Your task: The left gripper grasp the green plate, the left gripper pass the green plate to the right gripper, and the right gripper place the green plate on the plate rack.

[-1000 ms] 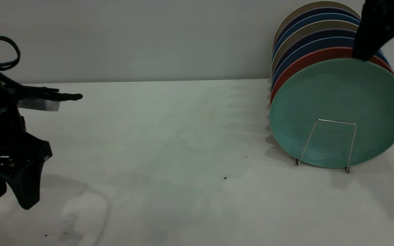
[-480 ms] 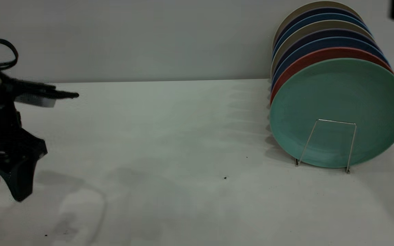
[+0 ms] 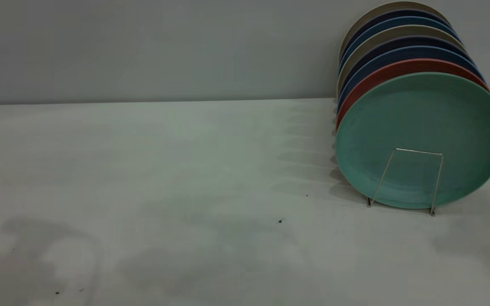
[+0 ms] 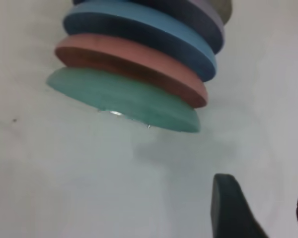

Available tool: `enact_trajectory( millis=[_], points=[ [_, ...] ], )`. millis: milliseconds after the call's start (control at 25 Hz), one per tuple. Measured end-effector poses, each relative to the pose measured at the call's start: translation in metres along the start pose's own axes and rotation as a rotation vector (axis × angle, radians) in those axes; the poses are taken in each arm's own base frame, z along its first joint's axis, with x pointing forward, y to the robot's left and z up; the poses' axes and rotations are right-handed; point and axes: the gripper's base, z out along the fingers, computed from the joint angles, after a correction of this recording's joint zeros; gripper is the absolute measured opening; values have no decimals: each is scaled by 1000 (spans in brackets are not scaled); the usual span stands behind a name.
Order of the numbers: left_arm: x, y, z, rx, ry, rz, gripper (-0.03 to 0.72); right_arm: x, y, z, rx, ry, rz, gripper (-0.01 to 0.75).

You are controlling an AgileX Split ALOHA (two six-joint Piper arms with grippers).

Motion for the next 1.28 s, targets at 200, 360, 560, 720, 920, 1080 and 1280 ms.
enact_trajectory(
  millis=[200,360,560,720,920,1080,1280],
  points=[
    [41,10,-68,27,-151,-54,570,65,-2,-51,-32,-74,-2,340],
    [85,12,-114,99,-306,-46,568,120,-3,-77,-54,-143,-25,340],
    [145,9,-132,170,-435,-48,568,179,0,-95,-109,-234,-57,340],
    [187,7,-122,182,-455,-52,568,217,5,-94,-171,-279,-82,340],
    [229,4,-104,188,-550,-75,568,259,8,-74,-201,-292,-162,340],
    [255,1,-89,192,-624,-93,568,287,7,-48,-181,-261,-199,340],
    [273,-2,-72,192,-688,-99,568,301,2,-22,-102,-286,-211,340]
  ],
)
